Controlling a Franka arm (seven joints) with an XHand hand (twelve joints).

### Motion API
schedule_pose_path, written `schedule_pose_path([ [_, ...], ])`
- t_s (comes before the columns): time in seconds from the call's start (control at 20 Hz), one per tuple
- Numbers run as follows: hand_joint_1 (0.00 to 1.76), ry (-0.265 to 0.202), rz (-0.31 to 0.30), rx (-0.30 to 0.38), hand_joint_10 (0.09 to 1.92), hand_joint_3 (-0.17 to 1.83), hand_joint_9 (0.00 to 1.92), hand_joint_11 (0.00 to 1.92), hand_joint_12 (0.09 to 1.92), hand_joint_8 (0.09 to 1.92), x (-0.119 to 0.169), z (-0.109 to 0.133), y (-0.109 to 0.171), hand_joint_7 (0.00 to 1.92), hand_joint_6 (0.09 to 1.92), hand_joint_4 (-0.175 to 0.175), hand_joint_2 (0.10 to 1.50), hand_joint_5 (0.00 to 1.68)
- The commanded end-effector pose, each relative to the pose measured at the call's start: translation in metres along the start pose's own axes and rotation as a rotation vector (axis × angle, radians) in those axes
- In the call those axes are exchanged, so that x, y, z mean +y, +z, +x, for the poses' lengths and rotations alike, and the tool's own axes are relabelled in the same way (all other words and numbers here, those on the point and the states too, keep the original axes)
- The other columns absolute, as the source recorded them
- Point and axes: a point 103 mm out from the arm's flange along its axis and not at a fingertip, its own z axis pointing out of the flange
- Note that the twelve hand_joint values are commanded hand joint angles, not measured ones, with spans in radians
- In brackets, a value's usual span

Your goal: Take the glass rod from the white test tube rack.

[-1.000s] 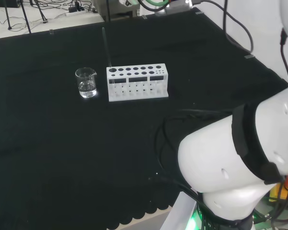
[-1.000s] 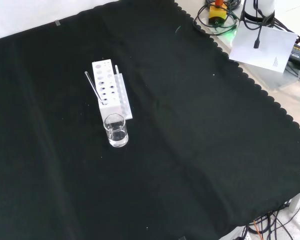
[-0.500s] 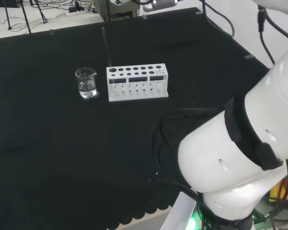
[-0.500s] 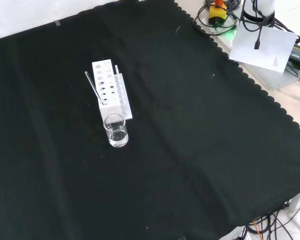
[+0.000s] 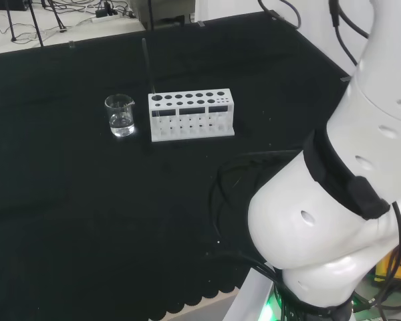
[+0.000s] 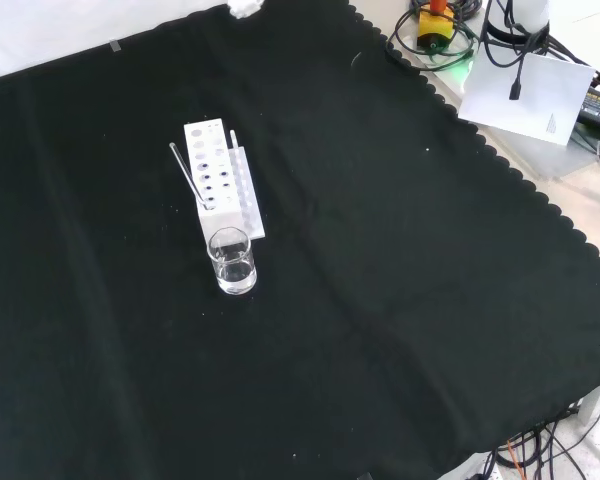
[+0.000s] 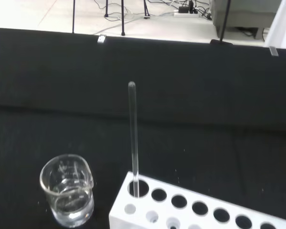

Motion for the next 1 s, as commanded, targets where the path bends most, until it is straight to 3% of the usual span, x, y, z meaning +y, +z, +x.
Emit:
schedule_pose_path([
  [0.05,0.45,-0.051,0.054,-0.019,0.92,0.44,0.1,0.0,1.4,0.87,0.028,0.007,0.019,0.0,0.09,-0.154,1.02,0.09],
  [0.7,0.44,-0.12,0.086,-0.027,0.94,0.44,0.23,0.0,1.44,0.93,0.057,0.025,0.043,0.08,0.09,-0.158,1.03,0.11],
  [1.0,0.44,-0.137,0.086,-0.037,0.91,0.44,0.38,0.06,1.45,0.95,0.074,0.025,0.052,0.2,0.09,-0.167,1.03,0.15],
])
